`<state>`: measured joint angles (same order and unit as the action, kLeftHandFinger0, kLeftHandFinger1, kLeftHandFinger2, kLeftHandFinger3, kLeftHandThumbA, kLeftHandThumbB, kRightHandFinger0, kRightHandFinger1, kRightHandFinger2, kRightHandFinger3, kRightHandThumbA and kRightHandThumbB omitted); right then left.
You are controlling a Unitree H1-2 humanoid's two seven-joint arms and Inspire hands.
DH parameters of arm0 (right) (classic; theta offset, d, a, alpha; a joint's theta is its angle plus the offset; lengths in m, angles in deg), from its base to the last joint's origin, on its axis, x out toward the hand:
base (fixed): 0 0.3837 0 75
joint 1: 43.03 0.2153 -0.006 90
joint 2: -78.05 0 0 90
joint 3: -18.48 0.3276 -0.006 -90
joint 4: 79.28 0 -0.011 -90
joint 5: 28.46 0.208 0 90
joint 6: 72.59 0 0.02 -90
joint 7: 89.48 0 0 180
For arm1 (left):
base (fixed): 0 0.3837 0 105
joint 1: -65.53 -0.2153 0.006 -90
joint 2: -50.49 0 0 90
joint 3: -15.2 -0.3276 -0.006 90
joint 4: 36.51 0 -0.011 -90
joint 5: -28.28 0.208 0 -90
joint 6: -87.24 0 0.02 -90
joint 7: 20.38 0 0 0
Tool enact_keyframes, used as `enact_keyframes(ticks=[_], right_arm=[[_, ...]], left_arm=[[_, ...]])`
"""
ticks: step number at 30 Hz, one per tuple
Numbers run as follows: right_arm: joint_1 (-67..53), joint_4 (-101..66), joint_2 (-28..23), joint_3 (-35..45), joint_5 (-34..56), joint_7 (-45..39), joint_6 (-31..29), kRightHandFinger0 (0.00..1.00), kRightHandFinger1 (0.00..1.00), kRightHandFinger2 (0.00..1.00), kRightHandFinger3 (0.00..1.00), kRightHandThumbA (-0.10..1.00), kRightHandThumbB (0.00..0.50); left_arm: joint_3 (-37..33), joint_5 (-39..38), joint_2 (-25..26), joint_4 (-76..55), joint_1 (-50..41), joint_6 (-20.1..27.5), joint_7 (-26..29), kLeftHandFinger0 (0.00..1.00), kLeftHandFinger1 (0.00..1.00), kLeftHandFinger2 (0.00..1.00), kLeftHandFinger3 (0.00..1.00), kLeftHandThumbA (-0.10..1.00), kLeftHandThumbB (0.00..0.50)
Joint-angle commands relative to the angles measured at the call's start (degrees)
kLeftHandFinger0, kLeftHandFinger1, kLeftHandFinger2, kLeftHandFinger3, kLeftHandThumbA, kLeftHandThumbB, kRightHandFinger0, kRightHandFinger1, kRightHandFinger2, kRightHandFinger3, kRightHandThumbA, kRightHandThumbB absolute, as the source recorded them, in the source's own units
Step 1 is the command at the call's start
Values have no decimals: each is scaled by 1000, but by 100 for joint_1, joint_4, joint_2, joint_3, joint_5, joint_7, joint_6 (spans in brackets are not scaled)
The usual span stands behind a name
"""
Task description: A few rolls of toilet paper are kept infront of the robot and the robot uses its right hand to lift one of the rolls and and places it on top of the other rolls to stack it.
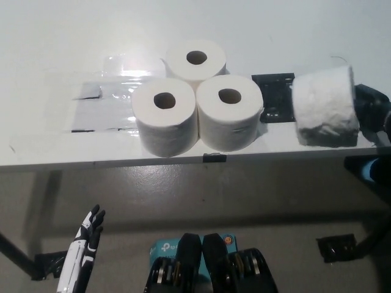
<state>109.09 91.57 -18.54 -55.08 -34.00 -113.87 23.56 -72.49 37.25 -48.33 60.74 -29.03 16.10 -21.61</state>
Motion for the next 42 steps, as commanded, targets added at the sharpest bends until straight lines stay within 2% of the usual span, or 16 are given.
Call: enact_keyframes(ticks=[1, 4, 5, 7, 11, 13, 20, 24, 25, 28, 30, 32, 35, 37, 39, 42], right_arm=[[271, 25, -241, 1211, 1717, -905, 682, 0, 0, 0, 0, 955, 135], [306, -2, -242, 1440, 1766, -975, 805, 0, 0, 0, 0, 979, 135], [292, -23, -215, 1598, 1865, -1011, 912, 0, 0, 0, 0, 953, 116], [370, -57, -192, 1704, 1888, -969, 1000, 0, 0, 0, 0, 927, 143], [515, -162, -144, 1794, 1944, -1198, 1065, 0, 0, 0, 0, 936, 141], [639, -230, -84, 1794, 1991, -1206, 1041, 0, 0, 0, 0, 881, 149], [1212, -423, 109, 1555, 2058, -1190, 1175, 0, 0, 0, 0, 911, 151], [1559, -599, 248, 1417, 2093, -967, 1271, 0, 0, 0, 0, 814, 149], [1633, -647, 278, 1362, 2087, -892, 1311, 0, 0, 0, 0, 797, 160], [1867, -888, 431, 971, 1837, -616, 1221, 0, 0, 0, 0, 805, 139], [1942, -986, 489, 696, 1693, -480, 1111, 0, 0, 0, 0, 820, 108], [1995, -1059, 526, 334, 1496, -371, 934, 0, 0, 0, 0, 840, 104], [2103, -1089, 626, -209, 1268, -295, 740, 0, 0, 0, 0, 819, 65], [2140, -1095, 655, -390, 1238, -183, 740, 0, 0, 0, 0, 806, 77], [2236, -1026, 745, -562, 1178, -18, 754, 0, 0, 0, 0, 736, 85], [2336, -942, 851, -906, 999, 162, 714, 0, 0, 0, 0, 736, 98]], left_arm=[[75, -120, 100, -83, -109, 320, 102, 1000, 1000, 1000, 1000, 1000, 197], [64, -174, 69, -123, -209, 284, 58, 1000, 1000, 1000, 1000, 1000, 203], [50, -200, 62, -135, -301, 325, 33, 1000, 1000, 1000, 1000, 1000, 200], [45, -161, 51, -160, -320, 287, 47, 1000, 1000, 1000, 1000, 1000, 215], [45, -77, 43, -155, -317, 226, 95, 1000, 1000, 1000, 1000, 1000, 223], [60, -110, 41, -193, -307, 199, 92, 1000, 1000, 1000, 1000, 1000, 216], [77, -169, 57, -189, -297, 258, 64, 1000, 1000, 1000, 1000, 1000, 199], [86, -131, 69, -164, -222, 272, 89, 1000, 1000, 1000, 1000, 1000, 198], [86, -136, 70, -167, -217, 260, 85, 1000, 1000, 1000, 1000, 1000, 200], [85, -122, 86, -194, -214, 254, 76, 1000, 1000, 1000, 1000, 1000, 195], [84, -140, 89, -222, -216, 220, 59, 1000, 1000, 1000, 1000, 1000, 201], [85, -163, 91, -238, -204, 202, 46, 1000, 1000, 1000, 1000, 1000, 210], [76, -198, 96, -193, -189, 238, 28, 1000, 1000, 1000, 1000, 1000, 223], [70, -174, 98, -177, -174, 263, 38, 1000, 1000, 1000, 1000, 1000, 230], [74, -158, 103, -164, -156, 255, 48, 1000, 1000, 1000, 1000, 1000, 253], [67, -166, 104, -166, -142, 253, 38, 1000, 1000, 1000, 1000, 1000, 246]])
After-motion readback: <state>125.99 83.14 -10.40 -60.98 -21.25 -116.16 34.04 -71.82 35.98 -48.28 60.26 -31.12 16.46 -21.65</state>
